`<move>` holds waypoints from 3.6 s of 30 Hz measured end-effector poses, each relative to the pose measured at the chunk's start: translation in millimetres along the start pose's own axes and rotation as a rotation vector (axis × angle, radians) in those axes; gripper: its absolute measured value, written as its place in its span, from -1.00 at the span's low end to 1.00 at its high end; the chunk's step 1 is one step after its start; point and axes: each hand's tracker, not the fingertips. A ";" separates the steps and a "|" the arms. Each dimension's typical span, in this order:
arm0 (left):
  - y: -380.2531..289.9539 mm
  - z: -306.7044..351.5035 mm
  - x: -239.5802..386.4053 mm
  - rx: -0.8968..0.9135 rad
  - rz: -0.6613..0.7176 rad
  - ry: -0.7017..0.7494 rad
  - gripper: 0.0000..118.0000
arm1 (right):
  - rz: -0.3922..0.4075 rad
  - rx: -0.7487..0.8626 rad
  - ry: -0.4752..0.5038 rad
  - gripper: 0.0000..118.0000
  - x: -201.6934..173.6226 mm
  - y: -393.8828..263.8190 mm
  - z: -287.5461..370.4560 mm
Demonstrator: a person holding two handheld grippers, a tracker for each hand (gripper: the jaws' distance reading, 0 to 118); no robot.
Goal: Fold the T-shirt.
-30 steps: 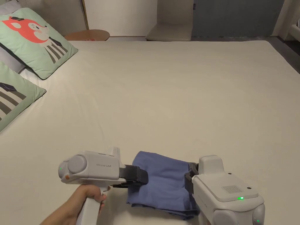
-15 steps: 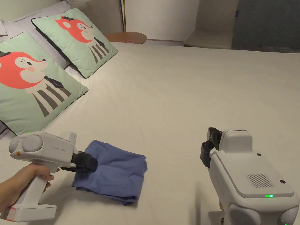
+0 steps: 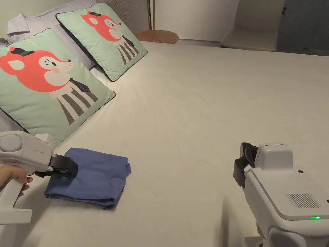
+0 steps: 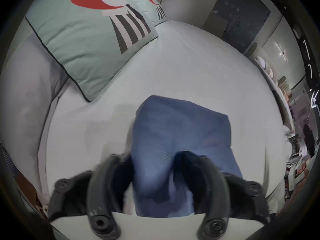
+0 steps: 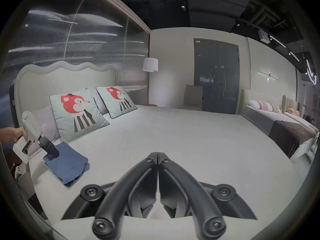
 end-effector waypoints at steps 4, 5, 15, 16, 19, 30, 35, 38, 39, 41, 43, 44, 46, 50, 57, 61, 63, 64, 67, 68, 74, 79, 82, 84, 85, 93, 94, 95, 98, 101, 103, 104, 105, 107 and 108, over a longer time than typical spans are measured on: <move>-3.2 8.1 19.1 0.034 -0.002 0.042 0.83 | 0.001 0.002 0.003 -1.00 5.0 2.4 10.6; 3.4 7.8 12.8 0.035 0.005 0.026 0.83 | -0.006 0.005 0.003 -1.00 8.2 3.4 13.1; -19.6 102.2 110.6 0.413 -0.047 0.037 0.83 | -0.005 0.097 -0.021 -1.00 41.0 32.1 74.7; -24.7 114.6 127.4 0.461 -0.075 0.053 0.83 | -0.001 0.109 -0.026 -1.00 45.7 35.5 81.9; -42.5 153.6 183.0 0.607 -0.144 0.064 0.83 | -0.004 0.150 -0.041 -1.00 60.5 42.3 102.6; -128.5 185.2 335.2 1.025 -0.226 -0.012 0.83 | 0.000 0.257 -0.129 -1.00 111.0 53.7 168.7; -158.6 171.6 381.0 1.137 -0.278 0.007 0.83 | 0.012 0.283 -0.180 -1.00 127.1 48.9 188.8; -172.6 162.7 397.3 1.182 -0.276 -0.016 0.83 | 0.010 0.292 -0.208 -1.00 135.9 40.6 193.5; -175.6 160.6 401.7 1.186 -0.278 -0.019 0.83 | 0.011 0.294 -0.216 -1.00 138.5 37.8 194.4; -184.2 163.5 412.1 1.202 -0.260 -0.026 0.81 | 0.010 0.298 -0.234 -1.00 142.3 34.5 197.9; -189.5 162.5 418.3 1.224 -0.261 -0.030 0.59 | 0.005 0.301 -0.248 -1.00 147.1 30.6 198.9; -191.6 162.2 421.0 1.230 -0.272 -0.030 0.29 | 0.002 0.301 -0.253 -1.00 149.2 29.4 199.8; -192.5 159.3 425.9 1.232 -0.285 -0.038 -0.82 | 0.000 0.300 -0.264 -1.00 152.3 29.9 200.8; -192.5 157.5 431.1 1.197 -0.298 -0.069 -1.00 | -0.009 0.298 -0.275 -1.00 156.3 29.4 202.7; -190.3 155.6 431.3 1.185 -0.264 -0.088 -1.00 | -0.003 0.306 -0.285 -1.00 155.9 33.2 209.2; -189.3 154.5 429.0 1.187 -0.264 -0.071 -1.00 | 0.003 0.308 -0.286 -1.00 155.2 36.5 212.0; -188.7 153.9 427.0 1.186 -0.259 -0.068 -1.00 | 0.005 0.308 -0.286 -1.00 154.9 38.1 212.6; -188.4 153.5 426.2 1.184 -0.259 -0.071 -1.00 | 0.005 0.308 -0.287 -1.00 154.5 38.7 212.9; -187.1 152.7 425.5 1.182 -0.257 -0.064 -1.00 | 0.004 0.307 -0.283 -1.00 154.1 40.3 212.3; -186.6 152.1 425.1 1.181 -0.256 -0.063 -1.00 | 0.005 0.309 -0.282 -1.00 153.6 40.6 212.4; -185.7 154.3 424.8 1.175 -0.249 -0.066 -1.00 | 0.008 0.306 -0.284 -1.00 156.5 40.0 207.1; -183.8 153.5 424.6 1.176 -0.250 -0.061 -1.00 | 0.015 0.304 -0.288 -1.00 157.7 40.1 204.6; -183.8 154.7 424.4 1.175 -0.249 -0.058 -1.00 | 0.014 0.303 -0.286 -1.00 158.3 40.5 203.7; -183.3 154.8 424.4 1.175 -0.251 -0.060 -1.00 | 0.015 0.304 -0.288 -1.00 158.3 40.4 203.6; -183.3 154.3 423.8 1.176 -0.251 -0.059 -1.00 | 0.015 0.304 -0.287 -1.00 158.3 40.4 203.5; -182.8 154.0 424.2 1.177 -0.253 -0.055 -1.00 | 0.017 0.303 -0.283 -1.00 158.3 41.4 202.8; -183.0 154.3 424.4 1.177 -0.256 -0.053 -1.00 | 0.016 0.306 -0.281 -1.00 156.9 41.7 205.3; -183.1 154.5 424.7 1.179 -0.256 -0.052 -1.00 | 0.016 0.305 -0.283 -1.00 155.7 42.1 207.1; -183.8 154.8 424.3 1.175 -0.251 -0.062 -1.00 | 0.018 0.302 -0.287 -1.00 156.5 40.5 204.5; -184.0 154.9 424.5 1.172 -0.254 -0.061 -1.00 | 0.018 0.298 -0.291 -0.99 157.9 38.7 201.9; -184.4 155.9 424.4 1.175 -0.247 -0.061 -1.00 | 0.021 0.292 -0.299 -0.96 157.2 39.6 203.8; -184.5 156.9 424.0 1.176 -0.245 -0.066 -0.98 | 0.022 0.290 -0.305 -0.86 157.4 39.6 203.9; -184.9 157.9 423.6 1.179 -0.243 -0.069 -0.88 | 0.021 0.287 -0.309 -0.68 157.7 39.6 203.9; -184.9 160.3 422.2 1.187 -0.240 -0.068 -0.26 | 0.015 0.281 -0.313 0.03 159.9 39.1 203.3; -184.1 161.6 421.3 1.185 -0.243 -0.070 0.09 | 0.008 0.277 -0.316 0.30 161.0 39.0 202.9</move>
